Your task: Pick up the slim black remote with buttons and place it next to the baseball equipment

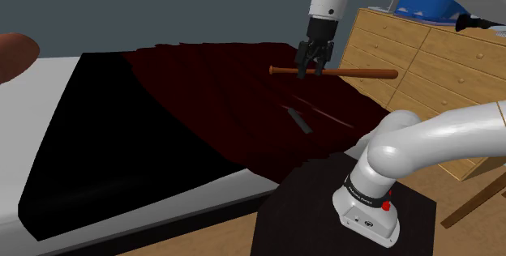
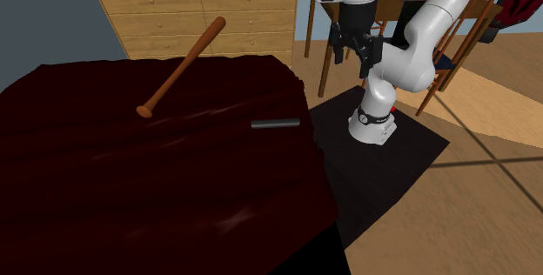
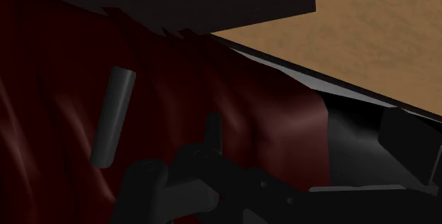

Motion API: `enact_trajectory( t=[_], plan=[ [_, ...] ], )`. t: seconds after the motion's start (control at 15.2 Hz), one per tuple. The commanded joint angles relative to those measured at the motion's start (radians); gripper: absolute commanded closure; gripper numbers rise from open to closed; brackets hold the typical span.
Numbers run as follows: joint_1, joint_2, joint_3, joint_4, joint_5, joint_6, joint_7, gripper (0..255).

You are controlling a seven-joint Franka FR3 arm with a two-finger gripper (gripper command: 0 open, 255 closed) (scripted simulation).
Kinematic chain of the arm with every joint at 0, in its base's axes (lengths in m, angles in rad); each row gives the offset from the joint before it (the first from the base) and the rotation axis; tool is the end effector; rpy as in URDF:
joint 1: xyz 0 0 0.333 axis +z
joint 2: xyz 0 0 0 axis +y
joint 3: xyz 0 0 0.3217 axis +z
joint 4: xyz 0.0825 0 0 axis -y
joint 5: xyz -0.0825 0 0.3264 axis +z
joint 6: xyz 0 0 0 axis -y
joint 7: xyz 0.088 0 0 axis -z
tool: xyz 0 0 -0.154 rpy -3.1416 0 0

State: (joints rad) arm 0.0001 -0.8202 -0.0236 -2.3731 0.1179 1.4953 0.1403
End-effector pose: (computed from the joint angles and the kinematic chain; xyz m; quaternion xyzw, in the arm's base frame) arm 0.2251 0.0116 0.5436 -0.9945 0.0749 0.0329 0.0655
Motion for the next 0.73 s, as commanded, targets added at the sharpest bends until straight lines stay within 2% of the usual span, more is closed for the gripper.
enact_trajectory(
  t=[0.0, 0.66],
  plan=[
    [0.0, 0.0, 0.0, 0.0, 0.0, 0.0, 0.0, 0],
    [-0.097, 0.122, -0.033, -0.194, -0.095, 0.327, 0.022, 0]
  ],
)
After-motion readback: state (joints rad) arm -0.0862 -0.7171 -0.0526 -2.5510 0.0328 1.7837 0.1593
